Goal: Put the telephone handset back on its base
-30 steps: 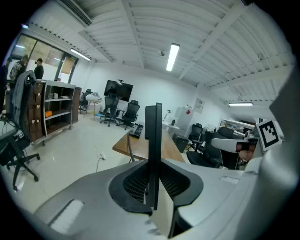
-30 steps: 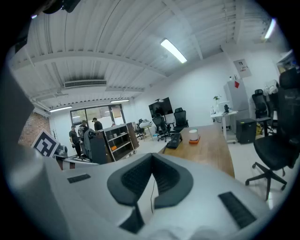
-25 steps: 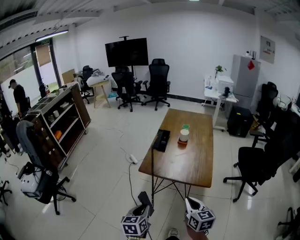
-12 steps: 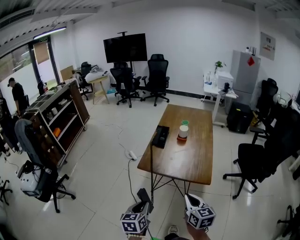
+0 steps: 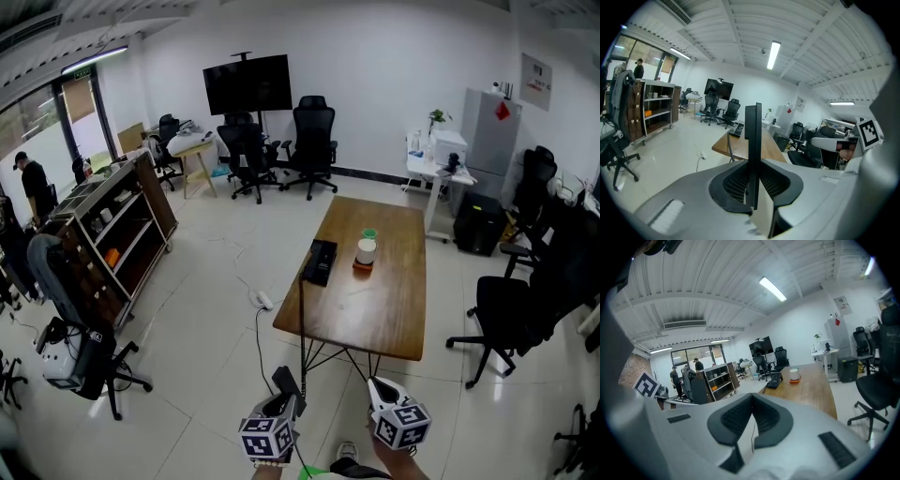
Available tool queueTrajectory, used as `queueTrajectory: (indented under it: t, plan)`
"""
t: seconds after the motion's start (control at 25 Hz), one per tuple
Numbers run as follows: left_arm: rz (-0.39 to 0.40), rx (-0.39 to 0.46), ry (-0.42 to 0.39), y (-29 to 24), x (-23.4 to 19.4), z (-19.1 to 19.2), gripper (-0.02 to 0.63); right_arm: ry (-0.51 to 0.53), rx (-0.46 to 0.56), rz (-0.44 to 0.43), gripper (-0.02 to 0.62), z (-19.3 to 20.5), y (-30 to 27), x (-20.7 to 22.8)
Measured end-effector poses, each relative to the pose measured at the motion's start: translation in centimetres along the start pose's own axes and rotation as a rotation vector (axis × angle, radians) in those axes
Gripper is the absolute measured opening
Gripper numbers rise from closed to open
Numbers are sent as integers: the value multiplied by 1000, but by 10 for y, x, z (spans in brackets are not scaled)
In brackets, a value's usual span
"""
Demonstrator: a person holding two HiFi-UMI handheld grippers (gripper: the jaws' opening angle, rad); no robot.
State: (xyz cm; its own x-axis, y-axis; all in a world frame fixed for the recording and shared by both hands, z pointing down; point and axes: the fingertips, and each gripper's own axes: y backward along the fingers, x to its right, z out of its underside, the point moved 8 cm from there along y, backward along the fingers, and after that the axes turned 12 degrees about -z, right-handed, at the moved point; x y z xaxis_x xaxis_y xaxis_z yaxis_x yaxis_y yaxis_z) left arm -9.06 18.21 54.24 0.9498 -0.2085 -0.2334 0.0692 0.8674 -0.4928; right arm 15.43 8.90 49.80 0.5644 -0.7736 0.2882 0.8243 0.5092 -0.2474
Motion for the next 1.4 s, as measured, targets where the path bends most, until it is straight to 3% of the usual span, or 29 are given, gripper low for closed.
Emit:
queueTrajectory:
  t: [1.4]
  plan:
    - [-76,-19,29,-30,10,-17,71,-60,-33,-35,2,-3,-14,55]
